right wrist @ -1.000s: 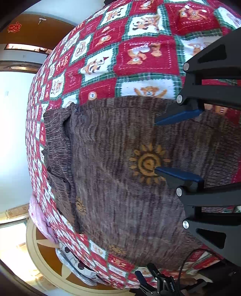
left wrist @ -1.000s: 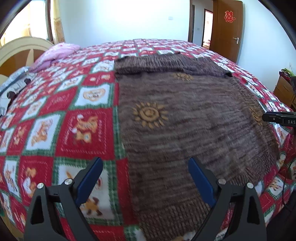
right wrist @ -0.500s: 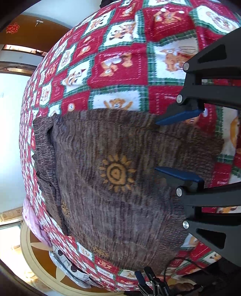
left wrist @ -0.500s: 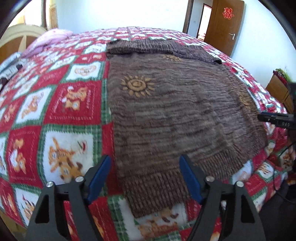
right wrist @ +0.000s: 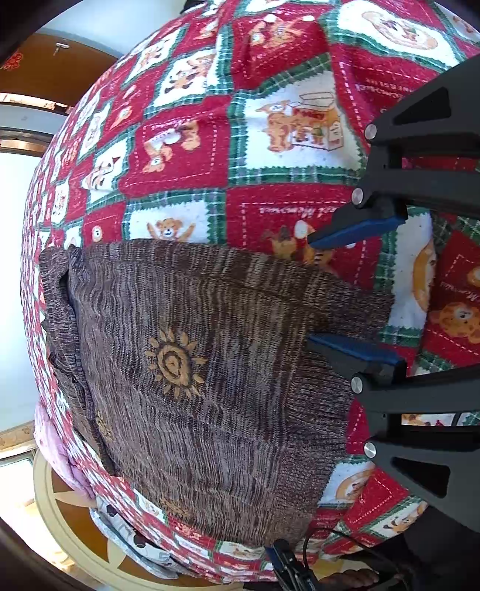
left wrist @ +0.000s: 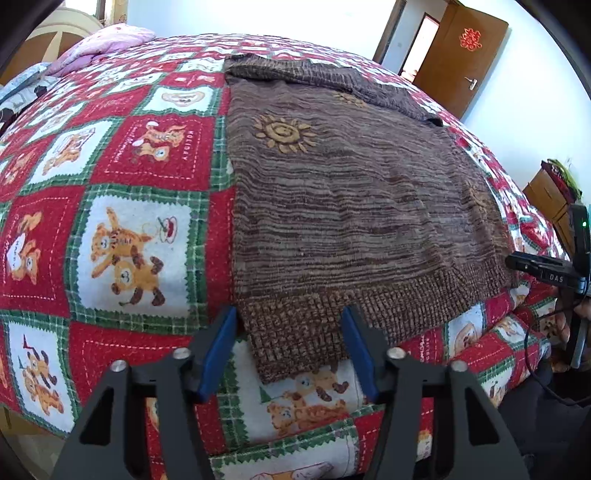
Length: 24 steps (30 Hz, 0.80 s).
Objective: Fold small clothes
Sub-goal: 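Move both grippers to the ribbed sweater hem and close them on it, then lift the hem with both grippers and carry it toward the collar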
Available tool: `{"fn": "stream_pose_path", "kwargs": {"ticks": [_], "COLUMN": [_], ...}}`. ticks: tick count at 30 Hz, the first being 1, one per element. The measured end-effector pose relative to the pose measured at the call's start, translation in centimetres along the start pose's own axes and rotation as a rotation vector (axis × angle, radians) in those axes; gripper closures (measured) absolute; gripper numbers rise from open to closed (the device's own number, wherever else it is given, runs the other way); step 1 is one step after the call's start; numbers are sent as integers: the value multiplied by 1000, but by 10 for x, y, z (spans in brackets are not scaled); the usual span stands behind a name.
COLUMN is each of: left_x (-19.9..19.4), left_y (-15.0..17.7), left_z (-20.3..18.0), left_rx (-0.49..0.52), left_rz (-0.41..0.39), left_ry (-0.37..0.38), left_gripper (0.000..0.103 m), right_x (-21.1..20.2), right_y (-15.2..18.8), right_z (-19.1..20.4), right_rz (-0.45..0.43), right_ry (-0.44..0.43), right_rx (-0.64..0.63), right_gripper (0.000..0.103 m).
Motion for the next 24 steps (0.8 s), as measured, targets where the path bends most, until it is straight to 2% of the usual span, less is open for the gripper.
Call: {"fn": "stream_pose_path", "kwargs": {"ticks": [1,3,5,7,8,9,14,17,19,20,21,22,23,24], "left_x": [0,0,-1,-2,-2,-3,-2,-2,-1,0,1,1,0,-2], "left_y": [0,1,1,1,1,1,-1,-2,-2,-2,-1,-2,-2,-2], "left_z": [1,1,-1,-5,-8,-11,-11,-7,-3,-1,-1,-1,-2,-4], "left_rx": [1,3,11,31,44,60,60,38,20,11,5,0,3,9], "left_rz": [0,1,0,-4,-7,-13,-13,-15,-13,-10,-8,-9,-11,-11], "left_ry": [-4,-2,2,17,25,20,23,11,0,6,17,32,55,83], "left_gripper": [47,57,62,77,88,89,90,81,70,65,66,68,88,94], "right_x": [0,-1,-1,-1,-2,-2,-2,-2,-1,-1,-2,-4,-6,-9], "right_y": [1,4,7,9,10,10,13,16,15,15,14,13,13,12], "right_z": [-1,-3,-4,-4,-5,-5,-3,4,5,4,4,5,5,3], "right_rz": [1,3,5,6,4,2,6,11,0,-2,-10,-14,-24,-39], "right_ry": [-11,-20,-30,-38,-41,-44,-72,-99,-92,-86,-82,-100,-109,-111], "right_rx": [9,20,30,35,37,40,46,37,30,35,32,30,37,41], "right_gripper": [54,54,54,54,54,54,54,54,54,63,92,99,99,99]}}
Point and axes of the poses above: each gripper's, at about its wrist camera, not at the fingertips, and x roughly the way its jaws point, z to its left, y to its underside, the point moved 9 cm from there along x, roughly the way its jaws point, and after that the axes turned 8 degrees about z, right-handed, at the moved point
